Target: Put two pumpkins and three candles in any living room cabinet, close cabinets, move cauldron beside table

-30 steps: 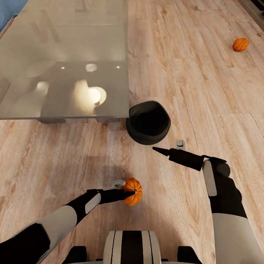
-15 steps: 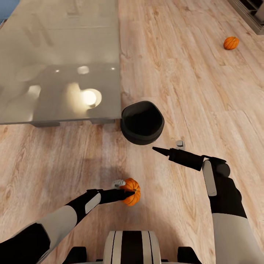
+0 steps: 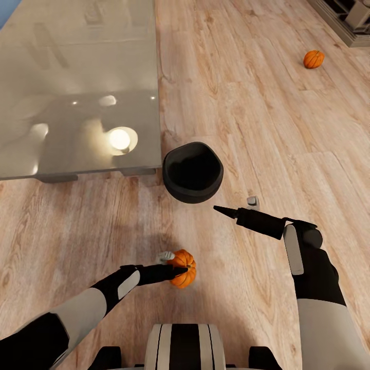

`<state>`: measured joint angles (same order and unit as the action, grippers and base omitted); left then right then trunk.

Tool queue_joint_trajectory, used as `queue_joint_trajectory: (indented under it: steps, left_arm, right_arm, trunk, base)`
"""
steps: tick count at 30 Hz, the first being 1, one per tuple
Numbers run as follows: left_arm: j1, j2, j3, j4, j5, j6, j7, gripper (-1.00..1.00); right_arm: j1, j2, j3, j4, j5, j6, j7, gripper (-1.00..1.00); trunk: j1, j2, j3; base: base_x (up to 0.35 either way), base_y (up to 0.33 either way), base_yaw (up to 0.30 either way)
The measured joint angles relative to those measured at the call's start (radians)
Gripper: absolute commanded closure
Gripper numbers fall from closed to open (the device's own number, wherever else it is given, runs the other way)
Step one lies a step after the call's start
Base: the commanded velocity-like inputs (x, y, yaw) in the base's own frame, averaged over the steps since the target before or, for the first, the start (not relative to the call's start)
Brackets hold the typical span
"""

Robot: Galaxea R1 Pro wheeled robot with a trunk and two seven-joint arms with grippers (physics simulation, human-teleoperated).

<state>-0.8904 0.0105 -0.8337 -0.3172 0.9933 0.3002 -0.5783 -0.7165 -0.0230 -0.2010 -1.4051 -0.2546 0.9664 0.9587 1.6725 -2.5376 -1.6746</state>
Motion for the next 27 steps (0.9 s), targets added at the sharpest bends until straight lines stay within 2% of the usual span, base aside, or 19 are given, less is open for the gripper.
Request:
queue_joint_trajectory:
  steps: [3,8,10,14,17,21,27]
  left_arm:
    - [0.000,0.007,0.001,-0.034,0.003,-0.002,-0.006,1.00]
    - [0.000,0.085,-0.004,-0.165,0.003,-0.003,-0.008,1.00]
    - [0.001,0.095,-0.005,-0.179,0.004,-0.002,-0.021,1.00]
    - [0.001,0.102,-0.005,-0.184,0.004,-0.002,-0.093,1.00]
    - [0.001,0.104,-0.005,-0.183,0.003,-0.002,-0.124,1.00]
    - [0.001,0.120,-0.005,-0.184,0.003,-0.001,-0.188,1.00]
    - [0.001,0.145,-0.004,-0.182,-0.002,0.000,-0.347,1.00]
  right_arm:
    - [0.000,0.000,0.000,0.000,0.000,0.000,0.002,-1.00]
    - [0.000,-0.002,-0.001,0.000,0.000,0.000,0.036,-1.00]
    - [0.000,-0.002,-0.001,0.000,0.000,0.000,0.041,-1.00]
    - [0.000,-0.004,-0.004,0.000,0.000,0.000,0.043,-1.00]
    - [0.000,-0.006,-0.008,0.000,0.000,0.000,0.043,-1.00]
    - [0.000,-0.006,-0.012,0.000,0.000,0.000,0.043,-1.00]
    - [0.000,-0.007,-0.013,0.000,0.001,-0.006,0.042,-1.00]
  trunk:
    - [0.000,0.000,0.000]
    - [0.000,0.000,0.000]
    - [0.000,0.000,0.000]
    - [0.000,0.000,0.000]
    - [0.000,0.000,0.000]
    - [0.000,0.000,0.000]
    - [0.000,0.000,0.000]
  base:
    - [0.000,0.000,0.000]
    - [0.000,0.000,0.000]
    - [0.000,0.000,0.000]
    - [0.000,0.000,0.000]
    - [0.000,0.000,0.000]
    - [0.000,0.000,0.000]
    - [0.000,0.000,0.000]
